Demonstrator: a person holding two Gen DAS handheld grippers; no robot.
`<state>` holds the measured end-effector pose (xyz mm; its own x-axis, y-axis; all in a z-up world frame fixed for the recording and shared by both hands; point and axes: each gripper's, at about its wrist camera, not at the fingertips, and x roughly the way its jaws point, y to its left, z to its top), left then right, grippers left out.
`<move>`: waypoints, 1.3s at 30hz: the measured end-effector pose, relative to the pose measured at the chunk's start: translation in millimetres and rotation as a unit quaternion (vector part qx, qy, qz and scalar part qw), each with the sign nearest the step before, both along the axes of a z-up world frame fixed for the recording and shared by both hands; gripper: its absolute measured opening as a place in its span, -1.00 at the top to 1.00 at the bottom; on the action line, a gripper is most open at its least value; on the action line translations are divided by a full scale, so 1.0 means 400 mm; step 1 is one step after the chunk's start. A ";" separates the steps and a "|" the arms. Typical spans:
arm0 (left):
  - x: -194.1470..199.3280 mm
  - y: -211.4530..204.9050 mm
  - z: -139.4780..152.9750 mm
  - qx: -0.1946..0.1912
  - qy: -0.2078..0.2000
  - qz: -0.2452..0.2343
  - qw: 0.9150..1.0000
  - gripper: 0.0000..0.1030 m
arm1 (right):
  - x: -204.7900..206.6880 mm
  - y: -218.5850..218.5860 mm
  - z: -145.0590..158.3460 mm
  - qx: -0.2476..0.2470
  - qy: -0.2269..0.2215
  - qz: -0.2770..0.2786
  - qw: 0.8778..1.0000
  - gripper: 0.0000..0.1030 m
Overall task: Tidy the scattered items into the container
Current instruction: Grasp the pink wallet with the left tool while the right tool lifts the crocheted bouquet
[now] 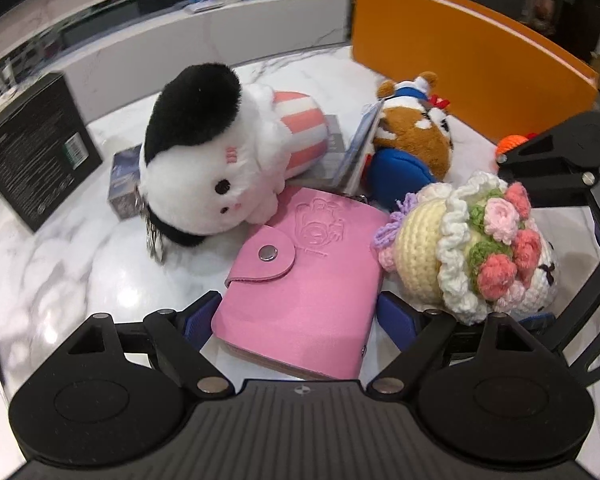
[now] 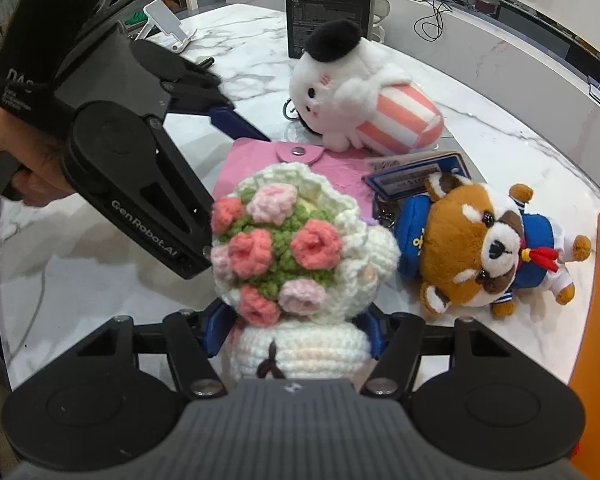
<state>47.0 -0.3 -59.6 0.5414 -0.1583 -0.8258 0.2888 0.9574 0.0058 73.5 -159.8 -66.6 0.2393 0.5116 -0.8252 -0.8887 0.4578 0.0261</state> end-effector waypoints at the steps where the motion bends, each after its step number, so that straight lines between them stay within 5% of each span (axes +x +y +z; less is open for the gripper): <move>1: -0.007 0.000 0.001 0.000 0.000 0.010 1.000 -0.91 | 0.003 0.007 -0.005 0.000 -0.001 -0.001 1.000 -0.28; 8: -0.057 -0.003 0.005 0.001 0.001 0.046 0.999 -0.87 | -0.022 -0.006 0.012 -0.010 0.004 -0.007 1.000 -0.04; 29: -0.168 0.028 0.145 -0.042 -0.052 0.129 0.989 -0.78 | -0.017 -0.098 0.187 0.066 -0.031 -0.053 0.996 -0.03; 39: -0.178 0.029 0.217 -0.040 -0.077 0.131 0.988 -0.76 | 0.011 -0.131 0.276 0.109 -0.052 -0.078 0.990 -0.03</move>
<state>-24.1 11.2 27.3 0.6899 -0.0579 -0.7216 0.0330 0.9983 -0.0486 77.8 -212.1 44.0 0.4081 0.6242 -0.6662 -0.8102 0.5839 0.0508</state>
